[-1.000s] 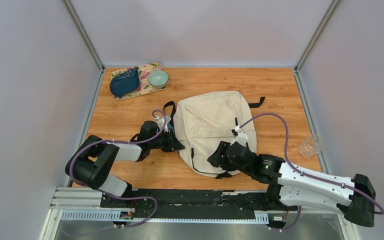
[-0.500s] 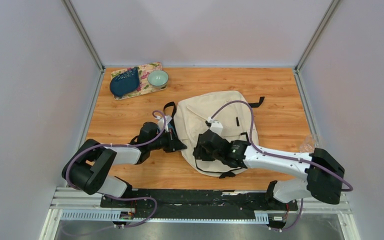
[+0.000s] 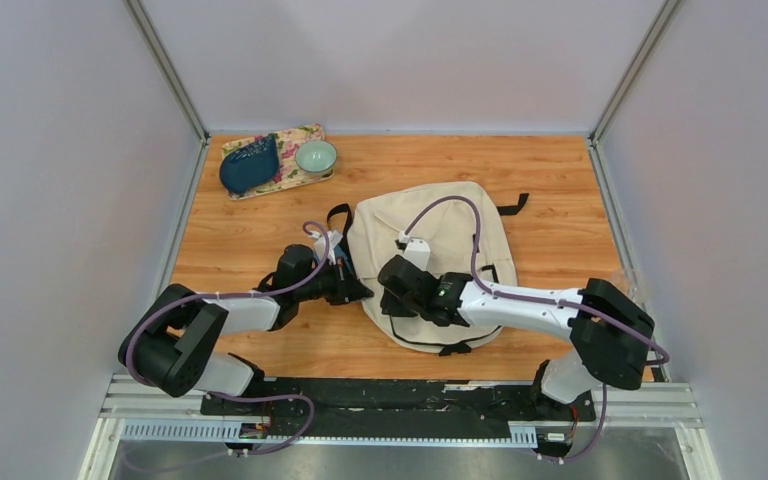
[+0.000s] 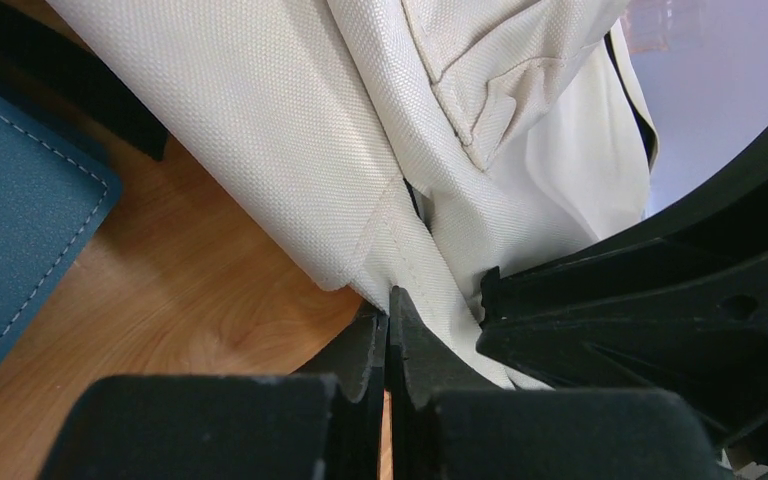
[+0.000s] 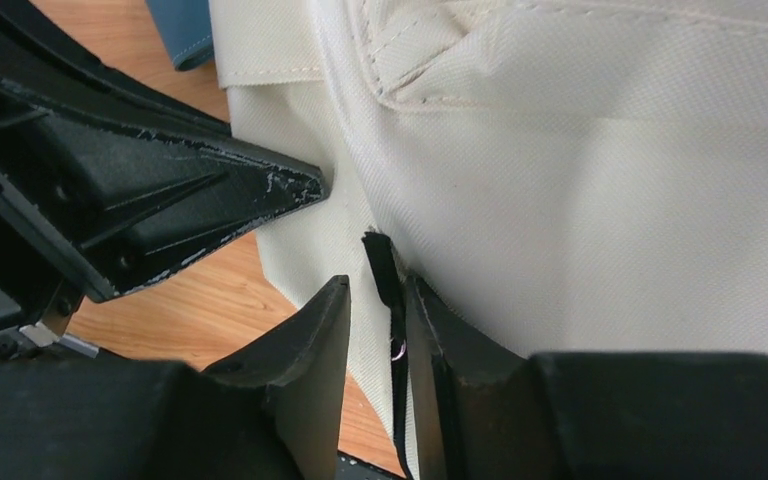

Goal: Pack the student bag
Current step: Zip the student bag at the center of the board.

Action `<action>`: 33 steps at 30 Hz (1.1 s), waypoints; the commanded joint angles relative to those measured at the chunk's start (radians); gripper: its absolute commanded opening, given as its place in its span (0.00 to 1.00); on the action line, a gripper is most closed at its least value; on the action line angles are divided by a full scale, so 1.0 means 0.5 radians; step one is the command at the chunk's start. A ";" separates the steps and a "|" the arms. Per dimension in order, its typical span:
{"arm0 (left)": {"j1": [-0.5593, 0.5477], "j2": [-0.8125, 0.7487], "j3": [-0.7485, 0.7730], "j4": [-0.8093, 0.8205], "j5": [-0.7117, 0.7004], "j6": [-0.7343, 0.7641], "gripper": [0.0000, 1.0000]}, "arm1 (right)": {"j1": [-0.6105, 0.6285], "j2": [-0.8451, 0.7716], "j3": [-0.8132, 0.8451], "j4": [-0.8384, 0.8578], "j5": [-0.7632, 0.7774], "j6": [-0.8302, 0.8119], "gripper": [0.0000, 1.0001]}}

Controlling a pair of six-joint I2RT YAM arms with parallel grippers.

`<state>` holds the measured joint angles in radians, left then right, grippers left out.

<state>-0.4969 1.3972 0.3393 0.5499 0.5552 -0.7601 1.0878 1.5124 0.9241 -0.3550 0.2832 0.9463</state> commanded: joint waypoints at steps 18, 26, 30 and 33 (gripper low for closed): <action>0.000 -0.058 0.030 0.048 -0.012 0.032 0.00 | -0.028 -0.128 -0.084 0.176 -0.127 -0.122 0.00; 0.064 0.047 0.110 0.029 -0.024 0.023 0.00 | 0.079 -0.500 -0.376 0.394 -0.529 -0.361 0.00; 0.070 0.099 0.159 0.032 -0.012 0.020 0.00 | 0.125 -0.601 -0.449 0.394 -0.658 -0.438 0.00; 0.082 0.114 0.186 0.017 -0.009 0.023 0.00 | 0.144 -0.705 -0.486 0.354 -0.674 -0.444 0.00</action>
<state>-0.4770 1.4418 0.3798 0.5251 0.5812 -0.7609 1.1351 1.2316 0.7040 -0.2005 0.0433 0.7677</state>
